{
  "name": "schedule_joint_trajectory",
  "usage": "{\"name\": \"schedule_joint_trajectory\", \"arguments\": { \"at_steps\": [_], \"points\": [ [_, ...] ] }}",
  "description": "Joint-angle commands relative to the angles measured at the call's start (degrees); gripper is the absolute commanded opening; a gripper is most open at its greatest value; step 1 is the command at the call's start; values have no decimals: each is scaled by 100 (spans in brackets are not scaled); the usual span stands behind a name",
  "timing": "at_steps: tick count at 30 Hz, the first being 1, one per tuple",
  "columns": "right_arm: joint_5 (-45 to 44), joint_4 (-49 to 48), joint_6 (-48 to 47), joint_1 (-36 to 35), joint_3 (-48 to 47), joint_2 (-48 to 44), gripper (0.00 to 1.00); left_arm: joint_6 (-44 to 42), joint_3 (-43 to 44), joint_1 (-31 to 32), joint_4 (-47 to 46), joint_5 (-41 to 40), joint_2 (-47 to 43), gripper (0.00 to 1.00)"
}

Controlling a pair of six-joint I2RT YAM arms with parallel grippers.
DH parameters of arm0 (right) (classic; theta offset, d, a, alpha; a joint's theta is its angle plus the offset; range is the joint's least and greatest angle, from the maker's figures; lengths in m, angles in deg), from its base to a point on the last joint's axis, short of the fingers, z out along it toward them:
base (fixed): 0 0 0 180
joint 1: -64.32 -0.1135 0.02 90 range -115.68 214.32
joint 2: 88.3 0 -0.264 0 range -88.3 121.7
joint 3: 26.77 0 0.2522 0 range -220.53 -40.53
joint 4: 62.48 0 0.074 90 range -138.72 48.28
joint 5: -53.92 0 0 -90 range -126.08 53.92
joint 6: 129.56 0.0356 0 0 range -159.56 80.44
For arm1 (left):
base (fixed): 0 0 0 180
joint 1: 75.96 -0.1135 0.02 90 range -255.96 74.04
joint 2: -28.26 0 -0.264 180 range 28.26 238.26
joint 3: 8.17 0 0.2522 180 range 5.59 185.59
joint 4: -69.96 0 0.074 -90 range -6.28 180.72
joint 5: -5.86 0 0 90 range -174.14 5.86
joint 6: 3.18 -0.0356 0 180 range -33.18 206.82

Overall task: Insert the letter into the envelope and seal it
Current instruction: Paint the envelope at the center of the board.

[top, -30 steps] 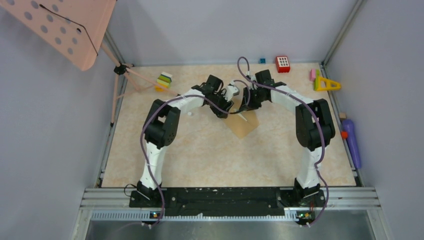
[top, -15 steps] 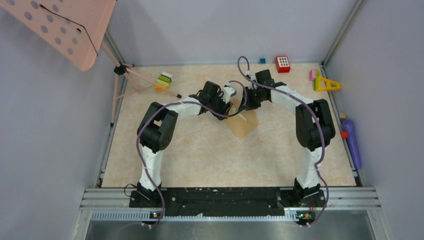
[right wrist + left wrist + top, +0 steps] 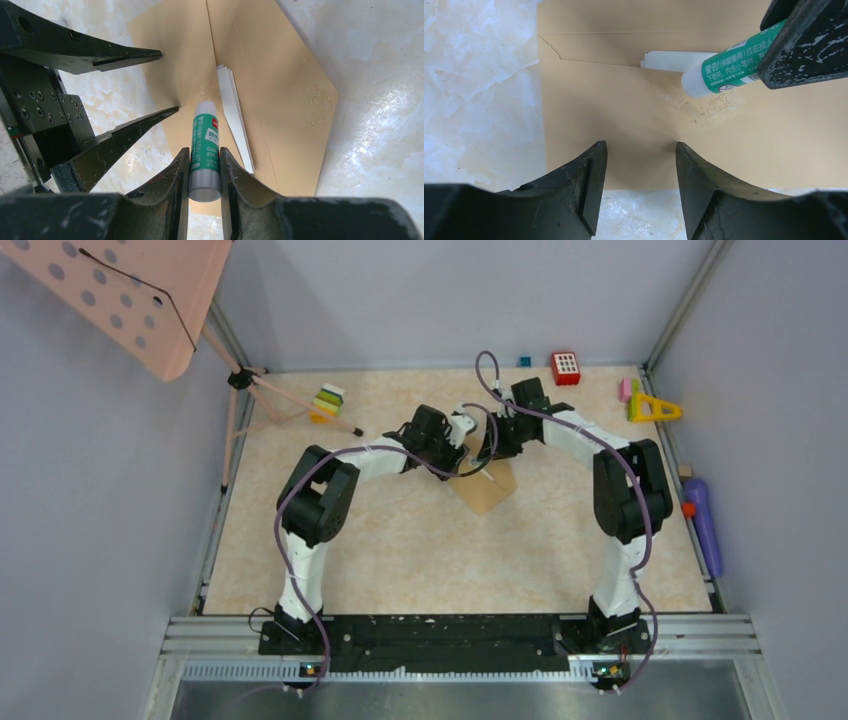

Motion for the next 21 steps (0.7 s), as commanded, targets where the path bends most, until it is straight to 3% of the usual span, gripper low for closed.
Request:
{"name": "schedule_joint_trajectory", "arguments": {
  "at_steps": [1,21],
  "points": [
    [-87,-29,-49,-85,-2,-130,0,-41,-173,20,203,-343,148,57],
    [-412,-376,100,-220,199,285,0,-120,7,127,396,-414,299,55]
  ]
}}
